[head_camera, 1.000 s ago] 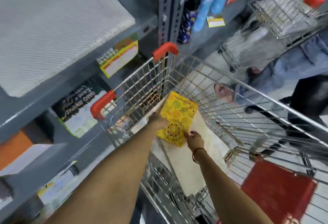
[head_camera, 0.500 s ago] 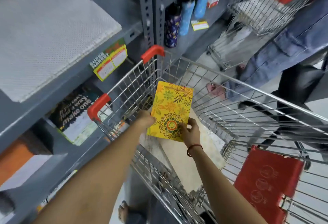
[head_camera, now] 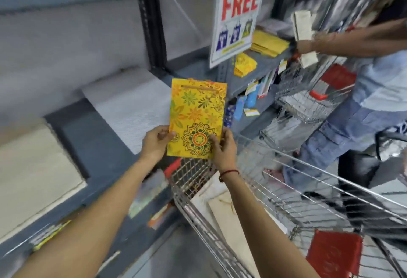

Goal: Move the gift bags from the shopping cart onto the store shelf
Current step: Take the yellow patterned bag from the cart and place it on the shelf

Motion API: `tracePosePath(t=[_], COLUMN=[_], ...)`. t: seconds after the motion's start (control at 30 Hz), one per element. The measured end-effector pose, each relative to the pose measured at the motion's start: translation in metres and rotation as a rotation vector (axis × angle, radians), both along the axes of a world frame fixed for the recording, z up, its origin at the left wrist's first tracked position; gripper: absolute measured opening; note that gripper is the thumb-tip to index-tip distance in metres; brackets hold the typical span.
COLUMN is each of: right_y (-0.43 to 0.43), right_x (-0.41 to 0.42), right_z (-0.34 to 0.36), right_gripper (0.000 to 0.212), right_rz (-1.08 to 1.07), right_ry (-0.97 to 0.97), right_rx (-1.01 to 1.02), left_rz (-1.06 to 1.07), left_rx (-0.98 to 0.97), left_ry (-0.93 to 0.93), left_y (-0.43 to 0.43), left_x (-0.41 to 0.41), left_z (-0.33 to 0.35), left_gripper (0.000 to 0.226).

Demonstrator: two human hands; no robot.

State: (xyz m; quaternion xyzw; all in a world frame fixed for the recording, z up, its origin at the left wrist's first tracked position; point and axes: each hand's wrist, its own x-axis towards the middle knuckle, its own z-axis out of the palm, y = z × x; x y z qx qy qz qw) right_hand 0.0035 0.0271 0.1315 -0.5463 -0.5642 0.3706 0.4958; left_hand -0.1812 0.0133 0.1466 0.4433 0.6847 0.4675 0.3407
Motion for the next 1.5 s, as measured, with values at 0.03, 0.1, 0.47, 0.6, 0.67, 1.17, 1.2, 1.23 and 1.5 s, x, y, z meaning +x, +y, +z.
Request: tracePosePath(t=[0.03, 0.1, 0.47, 0.6, 0.67, 1.17, 1.2, 1.23, 1.5], right_y=[-0.004, -0.013, -0.113, -0.17, -0.2, -0.342, -0.344, -0.346, -0.337], right_x=[-0.017, -0.047, -0.257, -0.327, -0.359, -0.486, -0.487, -0.489, -0.477], right_z=[0.01, 0.022, 0.066, 0.065, 0.062, 0.027, 0.028, 0.027, 0.039], right_gripper=[0.028, 0.03, 0.024, 0.025, 0.027, 0.033, 0.029, 0.023, 0.039], right_rz=[0.039, 0.11, 0.554, 0.769, 0.87, 1.12, 1.111, 1.107, 1.181], right_ry=[0.014, 0.041, 0.017, -0.035, -0.045, -0.493, -0.516, -0.536, -0.555], right_rx=[0.014, 0.032, 0.106, 0.046, -0.002, -0.044, -0.044, -0.037, -0.004], left_rz=[0.034, 0.098, 0.507, 0.705, 0.801, 1.112, 1.102, 1.092, 1.08], left_rx=[0.009, 0.031, 0.154, 0.117, 0.093, -0.258, -0.276, -0.305, -0.5], left_ry=[0.008, 0.018, 0.12, 0.15, 0.173, 0.329, 0.338, 0.348, 0.371], left_y=[-0.01, -0.029, -0.201, -0.281, -0.321, -0.486, -0.487, -0.487, -0.477], left_x=[-0.016, -0.042, -0.232, -0.286, -0.307, -0.373, -0.376, -0.378, -0.38], left_z=[0.012, 0.026, 0.065, 0.056, 0.052, 0.006, 0.005, 0.004, 0.007], left_gripper=[0.027, 0.025, 0.024, 0.024, 0.023, 0.025, 0.025, 0.026, 0.047])
